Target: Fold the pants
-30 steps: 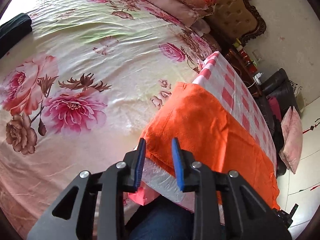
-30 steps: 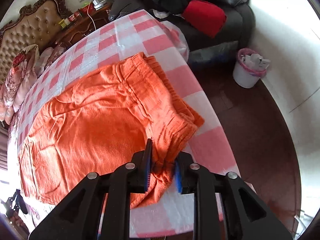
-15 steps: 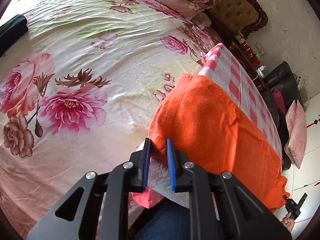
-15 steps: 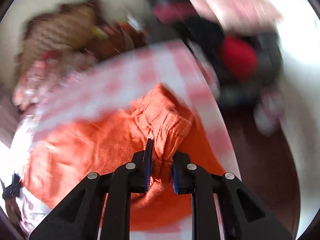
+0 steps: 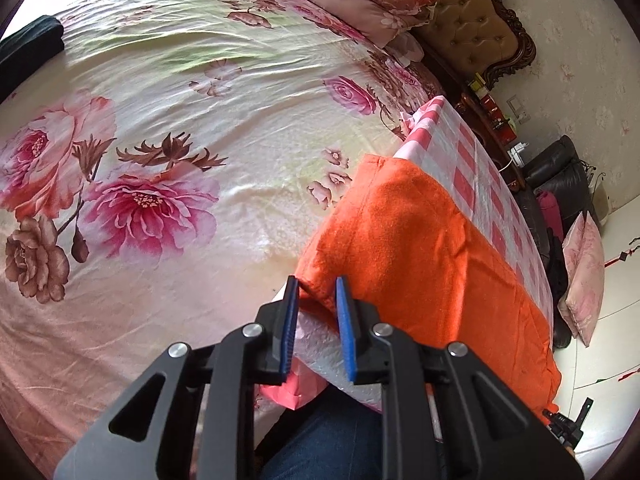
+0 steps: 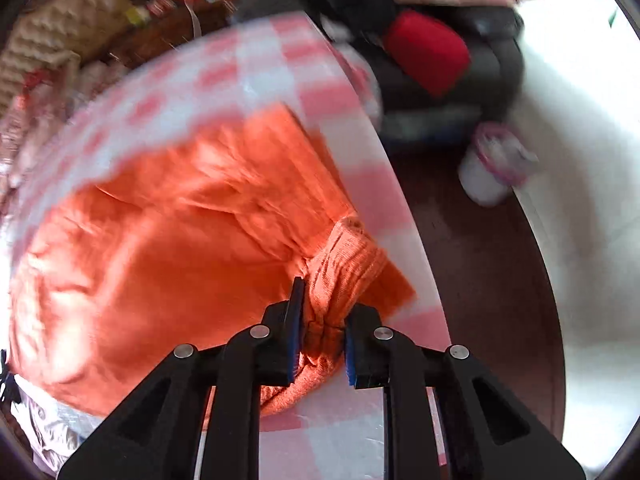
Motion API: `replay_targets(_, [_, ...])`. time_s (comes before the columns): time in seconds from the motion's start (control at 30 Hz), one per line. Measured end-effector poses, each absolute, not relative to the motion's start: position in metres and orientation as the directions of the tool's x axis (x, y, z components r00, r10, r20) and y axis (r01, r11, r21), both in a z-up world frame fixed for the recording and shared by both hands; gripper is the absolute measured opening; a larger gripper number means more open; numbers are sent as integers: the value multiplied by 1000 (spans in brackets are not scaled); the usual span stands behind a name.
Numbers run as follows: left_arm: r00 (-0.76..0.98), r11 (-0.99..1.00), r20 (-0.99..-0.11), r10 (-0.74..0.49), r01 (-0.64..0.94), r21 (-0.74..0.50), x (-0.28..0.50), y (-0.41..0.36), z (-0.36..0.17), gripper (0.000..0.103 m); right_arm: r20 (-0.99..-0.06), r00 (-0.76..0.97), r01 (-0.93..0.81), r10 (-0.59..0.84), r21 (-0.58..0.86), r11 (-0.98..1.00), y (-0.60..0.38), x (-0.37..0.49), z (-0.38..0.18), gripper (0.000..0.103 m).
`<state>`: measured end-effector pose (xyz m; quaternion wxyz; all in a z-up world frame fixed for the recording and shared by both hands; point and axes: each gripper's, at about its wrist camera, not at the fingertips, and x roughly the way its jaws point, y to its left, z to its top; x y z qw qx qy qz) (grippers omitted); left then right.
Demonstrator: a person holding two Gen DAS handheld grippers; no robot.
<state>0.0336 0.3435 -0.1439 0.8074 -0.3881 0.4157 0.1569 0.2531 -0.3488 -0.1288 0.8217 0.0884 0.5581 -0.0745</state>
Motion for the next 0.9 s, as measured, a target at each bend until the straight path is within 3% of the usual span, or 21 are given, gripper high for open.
replay_targets(0.13, [631,589,-771,-86,-592,-550,21,361,-145,24,-917,386,187,-97,-25,982,-336,245,-131,17])
replay_targets(0.3, [617,596,-776,-130,-577,-558,35,361,-148,30,-919,381,194,-105,-32,980,-336,242,-130,17])
replay_targets(0.33, [595,616,-791,-138,-575,-540,43,359,-150,29,-919,380,194,-106,-33,980,-336,242,-130,17])
replay_targets(0.37, [565,639,-813,-142,-575,-511,52,357,-152,16,-919,378,194,-109,-37,980,-336,242,-130,17])
replay_targets(0.4, [549,666,-826,-129,-569,-483,59,353,-150,10,-921,374,197,-108,-35,980,-336,245,-132,18])
replay_targets(0.53, [609,766,-793,13,-516,-384,54,336,-94,10,-930,366,261,38,141,955,-354,248,-125,18])
replay_targets(0.7, [529,735,-848,-14,-569,-367,49,344,-134,10,-928,371,253,24,126,959,-356,241,-135,17])
replay_targets(0.9, [529,731,-849,7,-582,-357,45,345,-131,10,-929,364,222,-69,15,975,-339,241,-128,17])
